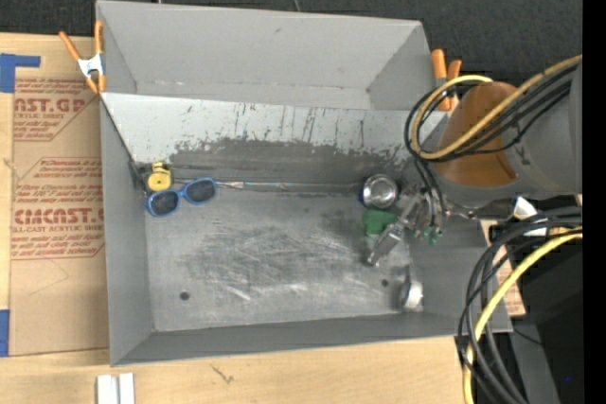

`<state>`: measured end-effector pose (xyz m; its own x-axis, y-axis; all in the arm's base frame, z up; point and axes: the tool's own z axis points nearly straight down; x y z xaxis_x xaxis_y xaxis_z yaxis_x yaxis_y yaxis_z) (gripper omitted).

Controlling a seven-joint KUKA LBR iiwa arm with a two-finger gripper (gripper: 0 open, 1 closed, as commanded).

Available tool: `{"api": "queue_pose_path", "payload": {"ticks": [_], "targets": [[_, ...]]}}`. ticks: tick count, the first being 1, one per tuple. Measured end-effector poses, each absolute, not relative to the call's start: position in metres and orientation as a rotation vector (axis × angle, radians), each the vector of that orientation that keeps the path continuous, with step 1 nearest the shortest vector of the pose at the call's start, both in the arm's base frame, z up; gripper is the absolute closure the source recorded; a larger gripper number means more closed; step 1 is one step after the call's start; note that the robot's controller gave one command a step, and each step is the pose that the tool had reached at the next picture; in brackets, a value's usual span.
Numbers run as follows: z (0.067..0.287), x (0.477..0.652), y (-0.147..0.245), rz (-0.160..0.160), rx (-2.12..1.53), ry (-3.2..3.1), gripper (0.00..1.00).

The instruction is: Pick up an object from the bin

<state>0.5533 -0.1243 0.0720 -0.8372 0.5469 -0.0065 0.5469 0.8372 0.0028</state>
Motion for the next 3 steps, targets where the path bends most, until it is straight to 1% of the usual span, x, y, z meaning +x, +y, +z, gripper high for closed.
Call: {"api": "queue_pose_path", "payload": {"ticks": [1, 2, 3], "targets": [[0.0728, 0.5543, -0.1243, 0.000, 0.894, 3.008, 0.00], [0.0755, 0.5556, -0.1240, 0.002, 0.892, 3.007, 1.00], [0.0778, 0.5565, -0.1239, 0.000, 0.891, 3.011, 1.00]]}}
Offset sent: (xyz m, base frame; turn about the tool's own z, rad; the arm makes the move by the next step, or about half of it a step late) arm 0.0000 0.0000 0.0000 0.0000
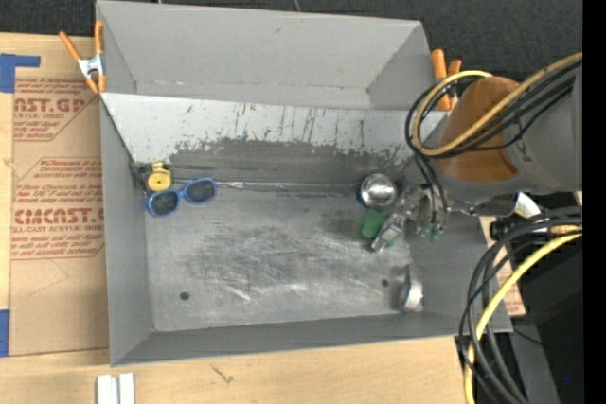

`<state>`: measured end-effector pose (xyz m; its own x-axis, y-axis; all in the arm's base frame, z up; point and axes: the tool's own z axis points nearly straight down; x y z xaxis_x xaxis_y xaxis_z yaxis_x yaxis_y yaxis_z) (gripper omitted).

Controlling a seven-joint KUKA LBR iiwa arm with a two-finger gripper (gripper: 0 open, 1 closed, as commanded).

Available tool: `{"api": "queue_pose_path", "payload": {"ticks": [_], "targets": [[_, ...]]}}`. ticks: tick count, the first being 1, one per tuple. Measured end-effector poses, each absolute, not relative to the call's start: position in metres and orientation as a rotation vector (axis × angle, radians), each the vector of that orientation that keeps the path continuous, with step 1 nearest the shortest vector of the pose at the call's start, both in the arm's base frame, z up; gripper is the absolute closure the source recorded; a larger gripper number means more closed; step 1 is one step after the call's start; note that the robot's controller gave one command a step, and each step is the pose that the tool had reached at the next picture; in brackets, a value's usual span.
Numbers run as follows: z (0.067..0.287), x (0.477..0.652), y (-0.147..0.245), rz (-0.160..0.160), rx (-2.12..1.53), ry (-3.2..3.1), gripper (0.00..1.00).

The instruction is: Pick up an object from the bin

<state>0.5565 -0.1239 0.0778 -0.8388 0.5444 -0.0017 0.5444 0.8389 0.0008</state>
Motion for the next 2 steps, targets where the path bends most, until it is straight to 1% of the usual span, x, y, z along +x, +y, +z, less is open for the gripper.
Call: {"api": "queue_pose_path", "payload": {"ticks": [1, 2], "targets": [[0.144, 0.558, -0.123, 0.002, 0.887, 3.006, 1.00], [0.165, 0.560, -0.123, 0.002, 0.886, 3.010, 1.00]]}}
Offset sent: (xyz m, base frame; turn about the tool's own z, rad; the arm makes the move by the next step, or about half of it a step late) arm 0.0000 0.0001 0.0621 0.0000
